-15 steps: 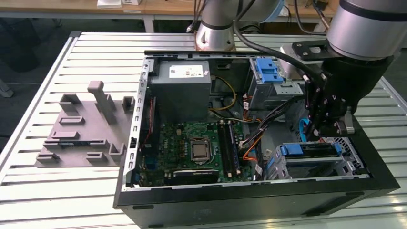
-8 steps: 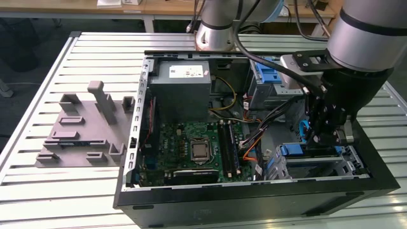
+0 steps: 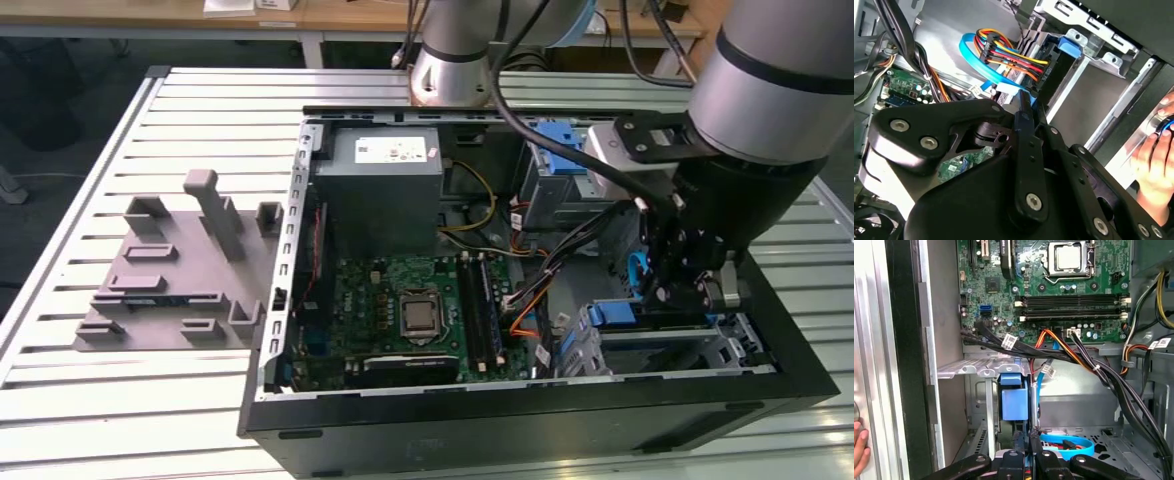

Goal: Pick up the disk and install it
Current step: 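Insert the second disk wire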

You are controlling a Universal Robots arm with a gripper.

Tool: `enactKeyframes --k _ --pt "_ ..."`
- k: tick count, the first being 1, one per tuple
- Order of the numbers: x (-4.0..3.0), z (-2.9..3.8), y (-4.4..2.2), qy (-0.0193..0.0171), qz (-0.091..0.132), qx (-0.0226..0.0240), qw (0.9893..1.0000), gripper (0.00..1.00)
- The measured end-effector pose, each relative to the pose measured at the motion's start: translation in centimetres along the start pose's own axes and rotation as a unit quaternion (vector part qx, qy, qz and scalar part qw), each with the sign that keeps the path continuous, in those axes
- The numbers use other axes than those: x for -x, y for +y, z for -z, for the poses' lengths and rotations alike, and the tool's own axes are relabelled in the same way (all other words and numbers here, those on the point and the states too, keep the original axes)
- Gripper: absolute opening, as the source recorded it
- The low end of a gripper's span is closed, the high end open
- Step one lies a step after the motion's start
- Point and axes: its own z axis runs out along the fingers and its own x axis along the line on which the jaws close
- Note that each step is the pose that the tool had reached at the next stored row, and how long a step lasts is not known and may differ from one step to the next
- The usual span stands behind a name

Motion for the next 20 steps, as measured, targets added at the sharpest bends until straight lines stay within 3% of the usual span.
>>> enactKeyframes --k 7,20 --pt "-0.13 -0.14 0.03 -0.0015 0.001 -0.0024 1.0000 0.16" --pt "-0.17 -0.29 0.05 -0.0039 0.000 -0.0024 1.0000 0.16"
